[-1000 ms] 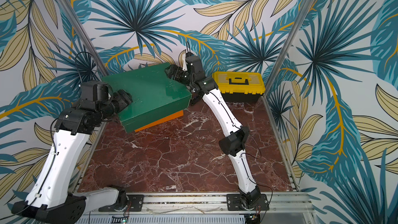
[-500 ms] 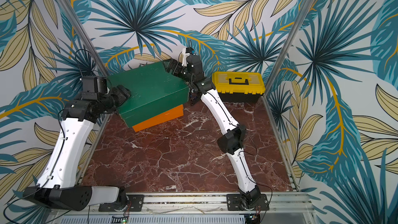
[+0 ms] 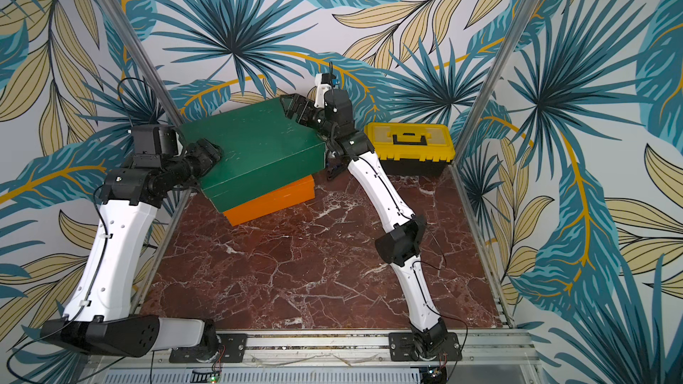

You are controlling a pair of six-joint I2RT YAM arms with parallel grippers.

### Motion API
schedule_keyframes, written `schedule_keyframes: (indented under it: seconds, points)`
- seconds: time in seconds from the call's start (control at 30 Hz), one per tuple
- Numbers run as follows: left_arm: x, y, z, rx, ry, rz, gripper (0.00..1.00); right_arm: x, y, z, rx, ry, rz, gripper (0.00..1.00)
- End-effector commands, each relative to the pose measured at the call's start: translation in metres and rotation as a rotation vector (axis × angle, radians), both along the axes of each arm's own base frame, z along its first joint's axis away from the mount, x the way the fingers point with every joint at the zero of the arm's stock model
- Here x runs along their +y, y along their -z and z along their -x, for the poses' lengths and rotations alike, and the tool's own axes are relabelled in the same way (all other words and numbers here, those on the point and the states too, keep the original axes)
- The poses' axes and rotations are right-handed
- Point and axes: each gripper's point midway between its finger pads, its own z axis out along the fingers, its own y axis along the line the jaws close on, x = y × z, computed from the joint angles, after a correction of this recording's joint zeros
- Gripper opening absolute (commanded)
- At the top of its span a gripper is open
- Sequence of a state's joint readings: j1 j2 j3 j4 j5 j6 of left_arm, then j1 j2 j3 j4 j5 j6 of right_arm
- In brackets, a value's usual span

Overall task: Stack the shoeboxes
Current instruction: Place the shoebox at the shoebox.

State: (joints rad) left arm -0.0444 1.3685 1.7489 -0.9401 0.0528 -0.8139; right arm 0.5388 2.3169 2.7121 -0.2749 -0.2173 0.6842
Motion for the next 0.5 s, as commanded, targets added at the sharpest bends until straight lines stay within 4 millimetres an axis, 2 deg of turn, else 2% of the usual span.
schedule_keyframes:
  seconds: [0.0,0.1,0.17,0.47]
  points:
    - [-0.084,-0.07,-0.011,-0.252,0.373,0.163,0.83,0.114,-0.003,0.11,0.08,-0.465,-0.094,0.97]
    - [-0.076,-0.063,-0.018,-0.238,0.348,0.155,0.84,0.115,0.011,0.098,0.104,-0.447,-0.088,0.98]
    - [-0.069,-0.056,-0.024,-0.222,0.331,0.155,0.84,0.115,0.01,0.091,0.086,-0.441,-0.108,0.98]
    - [-0.046,-0.039,-0.046,-0.186,0.279,0.142,0.84,0.117,0.029,0.075,0.105,-0.421,-0.102,0.99]
